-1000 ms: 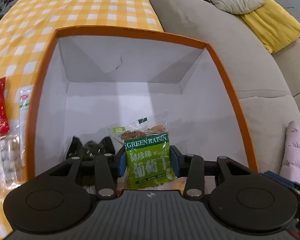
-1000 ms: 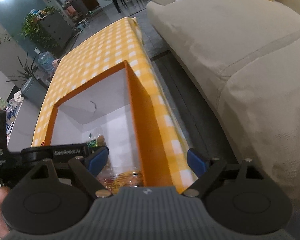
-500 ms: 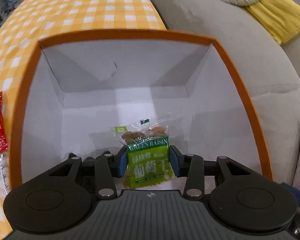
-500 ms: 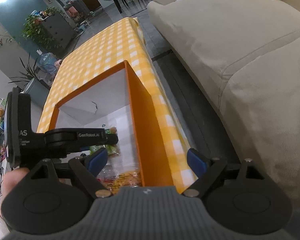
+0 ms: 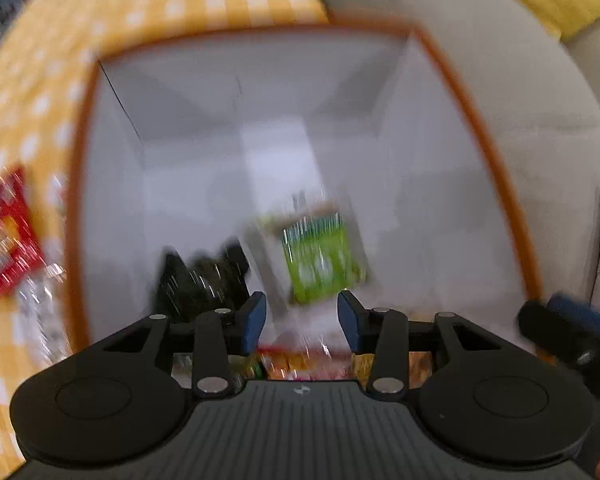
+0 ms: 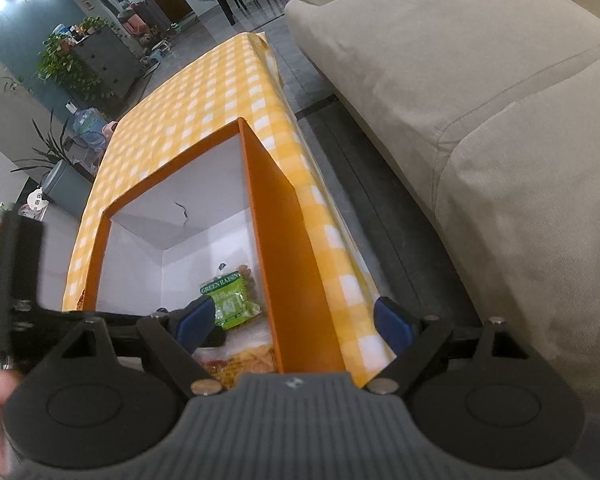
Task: Organize snacks
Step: 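Lower the raisin pack into the box and open the left gripper, then press the raisin pack down inside the box with the closed left gripper, then lift both open grippers up out of the box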
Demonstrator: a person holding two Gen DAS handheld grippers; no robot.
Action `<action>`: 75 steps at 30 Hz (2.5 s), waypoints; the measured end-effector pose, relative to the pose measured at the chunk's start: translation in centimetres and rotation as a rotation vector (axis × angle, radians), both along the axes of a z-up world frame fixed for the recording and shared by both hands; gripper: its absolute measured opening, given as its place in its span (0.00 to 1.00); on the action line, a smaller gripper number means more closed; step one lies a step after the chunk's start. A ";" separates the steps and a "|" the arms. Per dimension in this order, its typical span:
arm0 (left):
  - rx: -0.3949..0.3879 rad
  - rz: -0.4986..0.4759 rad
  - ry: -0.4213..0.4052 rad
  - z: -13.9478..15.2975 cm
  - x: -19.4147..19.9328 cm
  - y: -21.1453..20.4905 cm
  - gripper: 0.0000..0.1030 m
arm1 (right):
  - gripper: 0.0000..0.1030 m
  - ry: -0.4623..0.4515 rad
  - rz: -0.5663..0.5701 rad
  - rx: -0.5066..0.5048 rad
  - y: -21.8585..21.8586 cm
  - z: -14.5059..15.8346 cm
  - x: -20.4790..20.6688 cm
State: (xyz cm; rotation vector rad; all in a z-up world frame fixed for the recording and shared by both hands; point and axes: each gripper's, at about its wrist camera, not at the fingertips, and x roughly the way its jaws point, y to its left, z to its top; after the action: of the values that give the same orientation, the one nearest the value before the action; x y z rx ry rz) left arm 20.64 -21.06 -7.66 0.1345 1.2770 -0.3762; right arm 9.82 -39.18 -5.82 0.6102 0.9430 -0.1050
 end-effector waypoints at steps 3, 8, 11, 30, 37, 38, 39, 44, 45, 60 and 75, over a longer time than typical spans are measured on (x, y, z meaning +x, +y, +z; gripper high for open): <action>-0.062 -0.021 -0.063 1.1 0.5 -0.1 0.21 | 0.82 -0.007 0.006 0.005 0.1 0.1 0.0; -0.115 -0.001 -0.008 -1.5 2.4 -0.8 0.02 | 0.82 -0.007 0.014 0.004 0.3 0.0 0.1; -0.107 -0.012 -0.009 -2.5 2.7 -1.5 0.02 | 0.82 -0.002 0.014 0.002 0.3 -0.1 0.1; -0.172 -0.055 0.002 -1.6 4.3 -2.5 0.06 | 0.82 0.023 0.004 0.004 0.3 -0.6 0.6; 0.031 -0.049 -0.073 -3.6 3.8 -3.7 0.09 | 0.82 0.023 0.006 0.002 0.5 -0.5 0.8; 0.021 -0.055 -0.051 -3.8 3.6 -3.7 0.10 | 0.82 0.021 0.010 0.003 0.6 -0.4 0.8; 0.011 -0.062 -0.047 -3.8 3.3 -3.6 0.11 | 0.82 0.020 0.013 0.002 0.7 -0.4 0.7; 0.021 -0.119 -0.048 -3.6 1.8 -3.7 0.11 | 0.82 0.017 0.031 -0.008 0.9 -0.2 0.7; 0.014 -0.115 -0.052 -3.3 1.6 -3.5 0.11 | 0.82 0.013 0.037 -0.009 0.9 -0.1 0.6; -0.073 -0.053 -0.133 3.7 -2.2 2.2 0.70 | 0.88 0.032 0.167 -0.113 3.5 2.7 -0.2; -0.122 0.061 -0.276 11.8 -7.0 12.6 0.85 | 0.97 0.041 0.288 -0.257 9.5 4.6 0.0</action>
State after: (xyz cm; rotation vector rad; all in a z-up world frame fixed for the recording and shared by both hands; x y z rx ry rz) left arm 13.68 -8.44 4.16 0.0412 0.9812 -0.3682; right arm 9.83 -29.71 -1.19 0.2319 1.0285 0.0192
